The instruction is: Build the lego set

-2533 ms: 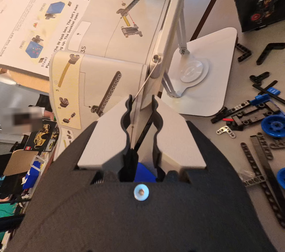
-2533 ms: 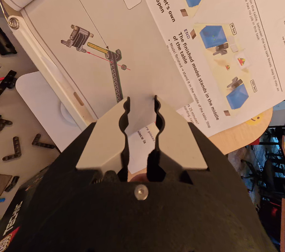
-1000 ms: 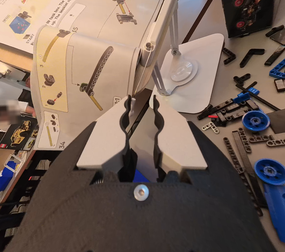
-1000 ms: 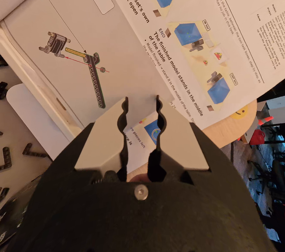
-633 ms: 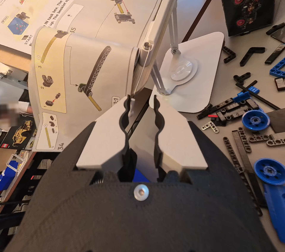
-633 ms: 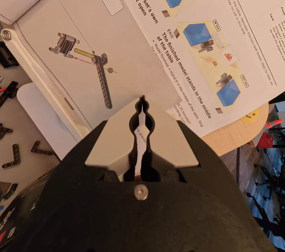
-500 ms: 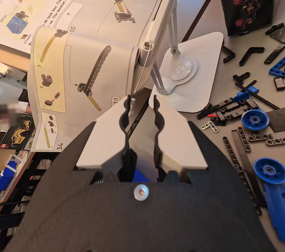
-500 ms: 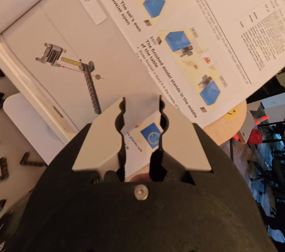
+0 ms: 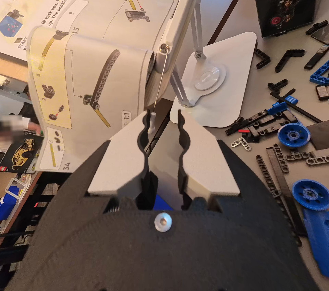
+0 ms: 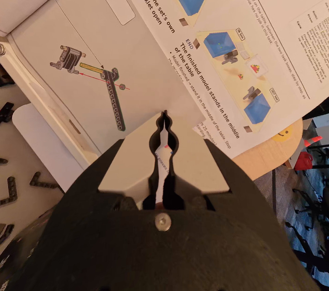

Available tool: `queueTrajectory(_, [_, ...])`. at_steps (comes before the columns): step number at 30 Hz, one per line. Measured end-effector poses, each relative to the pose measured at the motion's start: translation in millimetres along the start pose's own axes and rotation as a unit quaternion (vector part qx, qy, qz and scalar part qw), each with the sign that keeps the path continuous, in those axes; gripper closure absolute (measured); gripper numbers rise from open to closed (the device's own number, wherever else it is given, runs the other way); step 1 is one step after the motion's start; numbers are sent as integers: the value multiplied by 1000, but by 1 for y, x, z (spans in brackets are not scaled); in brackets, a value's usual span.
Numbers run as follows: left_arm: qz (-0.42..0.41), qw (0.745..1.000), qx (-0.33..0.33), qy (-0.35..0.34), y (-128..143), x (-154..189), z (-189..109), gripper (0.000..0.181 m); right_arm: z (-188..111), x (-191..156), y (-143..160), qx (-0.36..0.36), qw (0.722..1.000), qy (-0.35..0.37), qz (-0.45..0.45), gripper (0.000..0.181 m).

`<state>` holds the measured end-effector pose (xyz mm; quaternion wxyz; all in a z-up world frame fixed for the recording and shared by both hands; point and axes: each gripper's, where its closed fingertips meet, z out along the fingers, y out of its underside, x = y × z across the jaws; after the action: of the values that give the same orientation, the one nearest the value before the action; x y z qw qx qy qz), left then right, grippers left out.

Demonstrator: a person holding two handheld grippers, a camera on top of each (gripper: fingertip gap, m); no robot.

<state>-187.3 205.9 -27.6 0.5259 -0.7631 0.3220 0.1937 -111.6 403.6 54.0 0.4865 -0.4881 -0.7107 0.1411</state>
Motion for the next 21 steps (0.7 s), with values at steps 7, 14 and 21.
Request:
queueTrajectory(7, [-6, 1000, 20, 4, -6, -1, -5, 153, -8, -7, -1, 5, 1000, -19, 5, 181])
queueTrajectory(14, [-7, 999, 30, -11, -13, -6, -9, 153, -14, 18, -5, 25, 999, 32, 22, 129])
queueTrajectory(21, [-7, 1000, 24, -11, -9, -5, -6, 152, -3, 19, 4, 1, 1000, 14, 24, 129])
